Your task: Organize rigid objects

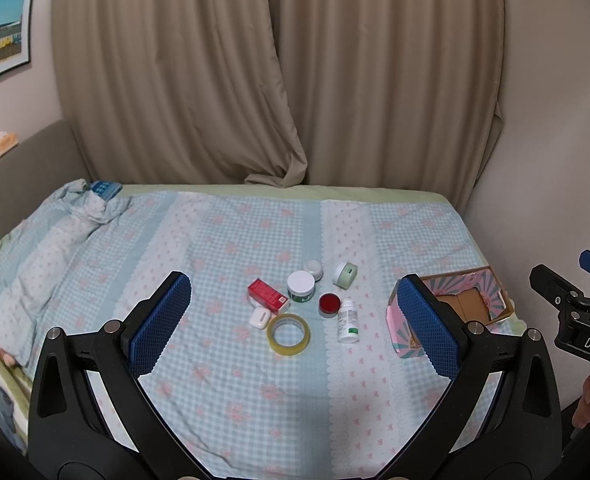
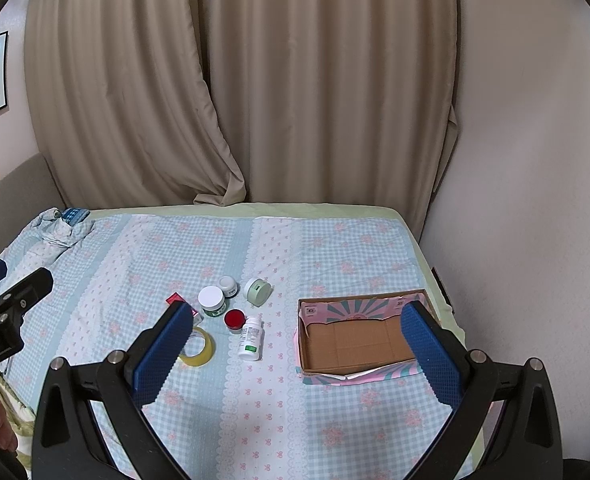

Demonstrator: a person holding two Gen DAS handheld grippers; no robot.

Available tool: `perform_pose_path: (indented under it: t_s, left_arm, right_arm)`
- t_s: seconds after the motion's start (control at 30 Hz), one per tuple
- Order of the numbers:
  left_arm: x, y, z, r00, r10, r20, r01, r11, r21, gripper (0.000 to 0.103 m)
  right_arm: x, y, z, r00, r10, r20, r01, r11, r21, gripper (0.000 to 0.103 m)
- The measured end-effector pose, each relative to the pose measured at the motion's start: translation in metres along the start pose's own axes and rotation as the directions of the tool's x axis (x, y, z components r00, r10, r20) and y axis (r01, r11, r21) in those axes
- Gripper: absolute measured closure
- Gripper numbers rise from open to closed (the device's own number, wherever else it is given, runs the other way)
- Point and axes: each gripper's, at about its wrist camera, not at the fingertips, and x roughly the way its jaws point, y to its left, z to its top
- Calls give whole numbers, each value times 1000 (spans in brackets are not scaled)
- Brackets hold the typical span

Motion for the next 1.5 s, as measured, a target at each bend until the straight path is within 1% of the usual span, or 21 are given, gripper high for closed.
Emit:
perform_pose_path:
  t_s: [0.5, 0.73, 0.97, 1.1, 1.3, 1.5]
  left_arm:
    - [-1, 1, 1, 1000, -2, -7, 2, 1000, -5, 1]
    - [-3, 0, 1, 999, 11, -30, -11, 1000, -22, 1]
    - [-7, -1, -3, 999, 15, -53, -18, 998, -56, 1]
    - [-6, -2, -4, 996, 31, -84, -36, 998, -48, 1]
    - [5, 7, -10, 990, 42, -133, -48, 998, -44, 1]
    - [33, 31, -14, 986, 0, -169, -8, 999, -45, 1]
  right_arm:
    - [-2, 1, 0, 1000, 6, -1, -6, 1000, 6, 0]
    - [-2, 5, 3, 1000, 29, -12, -29, 1000, -1, 0]
    - [-1, -8, 2, 998, 53, -20, -53, 999, -4, 0]
    - [0, -11, 2, 998, 59, -19, -59, 998, -4, 0]
    - [12, -18, -3, 995, 90, -47, -89, 996, 22, 0]
    - [33, -6, -12, 988, 108, -112, -103, 993, 48, 0]
